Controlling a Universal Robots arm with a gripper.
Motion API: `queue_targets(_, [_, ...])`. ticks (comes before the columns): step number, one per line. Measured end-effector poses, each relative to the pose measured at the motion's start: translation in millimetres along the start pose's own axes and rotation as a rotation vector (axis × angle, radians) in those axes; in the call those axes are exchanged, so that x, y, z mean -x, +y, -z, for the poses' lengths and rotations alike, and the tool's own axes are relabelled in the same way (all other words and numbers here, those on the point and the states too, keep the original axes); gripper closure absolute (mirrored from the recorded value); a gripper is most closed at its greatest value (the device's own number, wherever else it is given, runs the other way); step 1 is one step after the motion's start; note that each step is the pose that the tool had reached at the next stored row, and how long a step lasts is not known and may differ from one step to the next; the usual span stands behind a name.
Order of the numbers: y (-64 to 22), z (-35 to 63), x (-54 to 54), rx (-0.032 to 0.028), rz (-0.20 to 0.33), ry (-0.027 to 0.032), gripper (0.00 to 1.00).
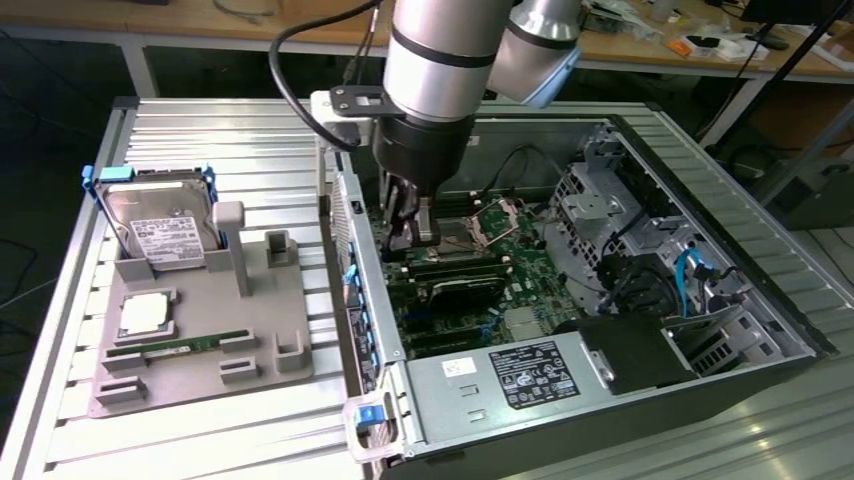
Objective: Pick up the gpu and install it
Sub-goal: 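Press down on the gpu until it lock into place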
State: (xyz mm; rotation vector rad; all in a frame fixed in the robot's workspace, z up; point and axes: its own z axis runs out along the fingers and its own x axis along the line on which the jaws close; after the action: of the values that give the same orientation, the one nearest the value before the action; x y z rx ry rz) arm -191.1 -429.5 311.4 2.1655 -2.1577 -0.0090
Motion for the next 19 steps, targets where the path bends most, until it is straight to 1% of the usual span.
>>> queue_targets(3, [-4.8,0.3,-0.1,0.0191,0.000,0.0050,0.89])
queue_targets(7, [-10.6,0.7,-0.3,0.0425,-0.002,0.0133,0.89])
queue_targets(9, [-13.5,0.9,-0.3,0.0562,-0.002,0.0154,0.89])
queue_targets(10, [-15.1,1.0,-0.3,0.0669,-0.002,0.0155,0.89])
queue_targets(11, [-16.8,1.0,-0.3,0.0808,-0.001,0.0154,0.89])
queue_targets(13, [-20.9,1.0,-0.4,0.1133,0.001,0.0155,0.89])
queue_targets(14, [-23.3,0.9,-0.4,0.1286,0.002,0.0156,0.89])
queue_targets(15, [-25.8,0.8,-0.3,0.1461,0.003,0.0155,0.89])
queue_targets(16, [-28.0,0.8,-0.4,0.1596,0.004,0.0156,0.89])
queue_targets(17, [-30.5,0.6,-0.3,0.1748,0.005,0.0155,0.89])
queue_targets(18, [-32.7,0.5,-0.3,0.1881,0.006,0.0154,0.89])
queue_targets(19, [-34.7,0.3,-0.4,0.2002,0.007,0.0154,0.89])
